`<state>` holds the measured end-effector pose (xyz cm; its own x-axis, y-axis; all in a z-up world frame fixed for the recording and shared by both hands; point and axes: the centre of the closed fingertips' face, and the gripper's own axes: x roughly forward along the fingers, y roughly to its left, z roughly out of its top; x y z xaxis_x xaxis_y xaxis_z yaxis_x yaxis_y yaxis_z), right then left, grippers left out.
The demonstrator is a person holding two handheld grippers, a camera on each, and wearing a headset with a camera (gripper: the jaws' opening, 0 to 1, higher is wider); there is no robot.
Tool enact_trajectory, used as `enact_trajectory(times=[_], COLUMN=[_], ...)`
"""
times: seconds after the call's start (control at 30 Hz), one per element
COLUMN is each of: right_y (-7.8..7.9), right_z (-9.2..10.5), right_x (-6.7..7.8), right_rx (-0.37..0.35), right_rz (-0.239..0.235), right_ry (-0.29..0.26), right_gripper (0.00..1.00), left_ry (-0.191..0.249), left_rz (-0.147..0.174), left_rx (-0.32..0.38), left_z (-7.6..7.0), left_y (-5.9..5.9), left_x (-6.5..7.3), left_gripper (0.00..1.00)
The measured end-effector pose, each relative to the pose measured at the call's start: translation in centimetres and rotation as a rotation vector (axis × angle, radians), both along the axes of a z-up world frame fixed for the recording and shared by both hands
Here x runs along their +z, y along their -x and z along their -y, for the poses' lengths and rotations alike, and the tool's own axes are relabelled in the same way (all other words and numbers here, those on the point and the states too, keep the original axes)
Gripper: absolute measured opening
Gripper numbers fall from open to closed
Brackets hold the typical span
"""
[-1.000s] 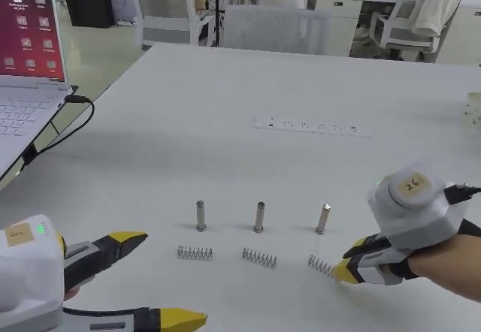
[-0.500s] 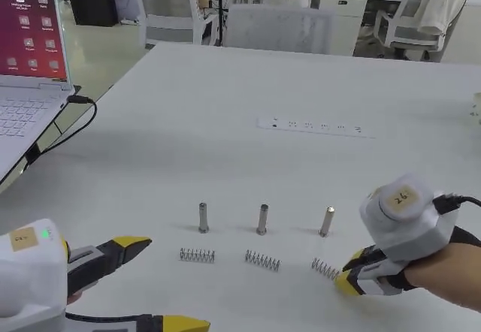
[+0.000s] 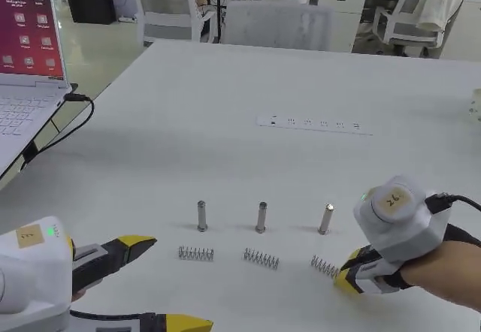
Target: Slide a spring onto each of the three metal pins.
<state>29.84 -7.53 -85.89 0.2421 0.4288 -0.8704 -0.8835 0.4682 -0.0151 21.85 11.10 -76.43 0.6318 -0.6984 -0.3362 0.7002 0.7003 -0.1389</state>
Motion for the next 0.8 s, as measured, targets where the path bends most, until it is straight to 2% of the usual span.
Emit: enact_trajectory(times=[0.4, 0.8], right_y=[0.0, 0.5], right_z=[0.1, -0.2], right_x=[0.1, 1.6], right_rx=[-0.012, -0.005], right_rz=[-0.002, 0.011], right_ry=[-0.015, -0.029], right_gripper=[0.08, 0.08], left_ry=[-0.016, -0.034], left_rz=[0.000, 0.003], left_rx=[-0.026, -0.070], left_z=[0.3, 0.5], left_y=[0.2, 0.0], left_x=[0.0, 0.2], left_gripper=[0.79, 0.77])
